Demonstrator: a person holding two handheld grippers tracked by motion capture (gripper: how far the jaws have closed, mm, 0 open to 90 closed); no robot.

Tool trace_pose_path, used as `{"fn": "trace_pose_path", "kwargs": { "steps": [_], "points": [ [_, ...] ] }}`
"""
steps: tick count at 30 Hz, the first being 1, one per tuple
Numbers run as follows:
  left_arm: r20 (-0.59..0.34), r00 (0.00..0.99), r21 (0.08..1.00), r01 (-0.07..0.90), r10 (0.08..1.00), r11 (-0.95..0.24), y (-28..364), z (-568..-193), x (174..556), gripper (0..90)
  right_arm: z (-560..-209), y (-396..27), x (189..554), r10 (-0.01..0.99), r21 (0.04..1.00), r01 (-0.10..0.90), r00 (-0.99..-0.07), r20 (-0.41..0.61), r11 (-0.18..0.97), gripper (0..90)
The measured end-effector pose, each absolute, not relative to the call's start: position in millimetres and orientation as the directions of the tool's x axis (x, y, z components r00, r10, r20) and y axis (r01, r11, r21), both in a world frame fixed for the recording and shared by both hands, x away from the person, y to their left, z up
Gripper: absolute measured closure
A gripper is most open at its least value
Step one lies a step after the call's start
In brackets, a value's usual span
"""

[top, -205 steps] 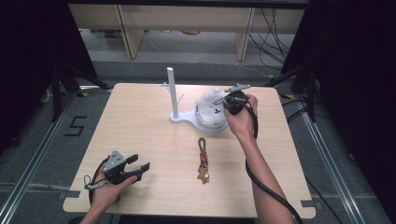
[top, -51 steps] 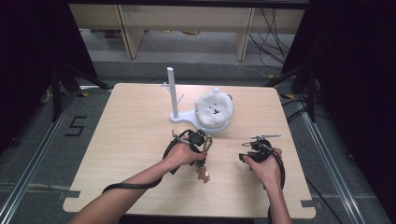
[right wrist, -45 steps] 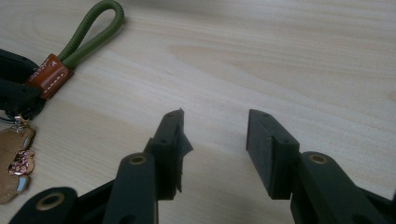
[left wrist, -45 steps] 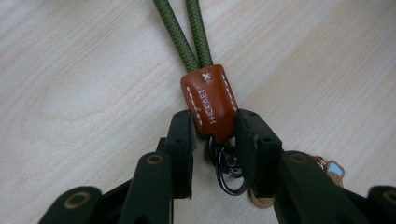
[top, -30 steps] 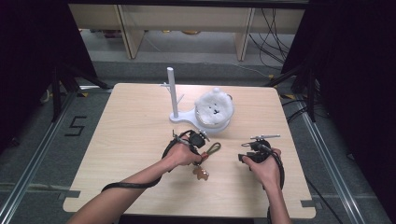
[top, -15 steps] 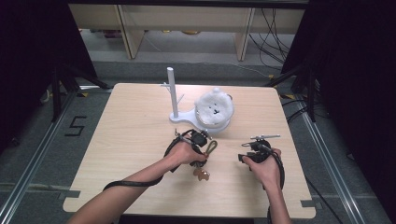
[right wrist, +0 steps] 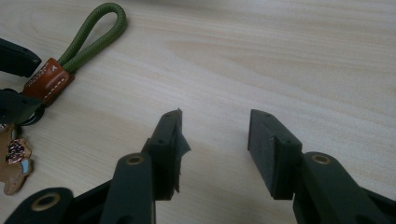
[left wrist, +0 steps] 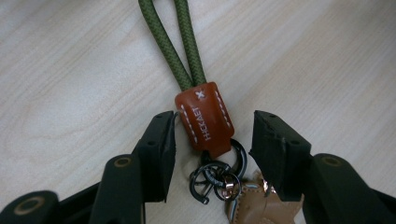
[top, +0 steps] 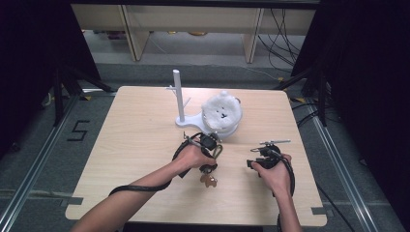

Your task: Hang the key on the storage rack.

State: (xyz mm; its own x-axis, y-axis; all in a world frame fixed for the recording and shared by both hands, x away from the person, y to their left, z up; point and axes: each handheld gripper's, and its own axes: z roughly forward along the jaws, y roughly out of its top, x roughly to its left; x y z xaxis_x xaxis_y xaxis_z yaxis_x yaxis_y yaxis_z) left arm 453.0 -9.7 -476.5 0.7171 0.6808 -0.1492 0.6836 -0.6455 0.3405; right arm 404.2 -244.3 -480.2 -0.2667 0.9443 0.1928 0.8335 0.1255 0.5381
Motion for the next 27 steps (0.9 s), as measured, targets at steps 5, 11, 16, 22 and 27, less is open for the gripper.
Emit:
{"fn": "trace_pose_path", "kwargs": {
  "steps": [5, 11, 16, 22, 27],
  "points": [
    [-0.134, 0.717, 0.323, 0.684, 0.684, -0.654, -11, -480, 455, 48.8, -482, -244, 405, 0.940, 0.548, 0.826, -0.281, 0.196, 0.132, 56.0],
    [-0.085, 0.742, 0.314, 0.653, 0.665, -0.689, -12, -480, 453, 54.9, -482, -244, 404, 0.940, 0.539, 0.833, -0.273, 0.202, 0.126, 55.9],
    [-0.022, 0.782, 0.328, 0.594, 0.622, -0.735, -14, -481, 449, 66.1, -482, -245, 404, 0.938, 0.548, 0.826, -0.284, 0.200, 0.133, 55.9],
    [-0.025, 0.804, 0.354, 0.563, 0.595, -0.746, -9, -481, 448, 67.8, -482, -245, 403, 0.940, 0.526, 0.840, -0.276, 0.201, 0.134, 55.9],
    [-0.027, 0.810, 0.378, 0.551, 0.586, -0.744, -3, -481, 447, 68.4, -482, -244, 403, 0.938, 0.540, 0.833, -0.276, 0.210, 0.123, 55.9]
  ]
}}
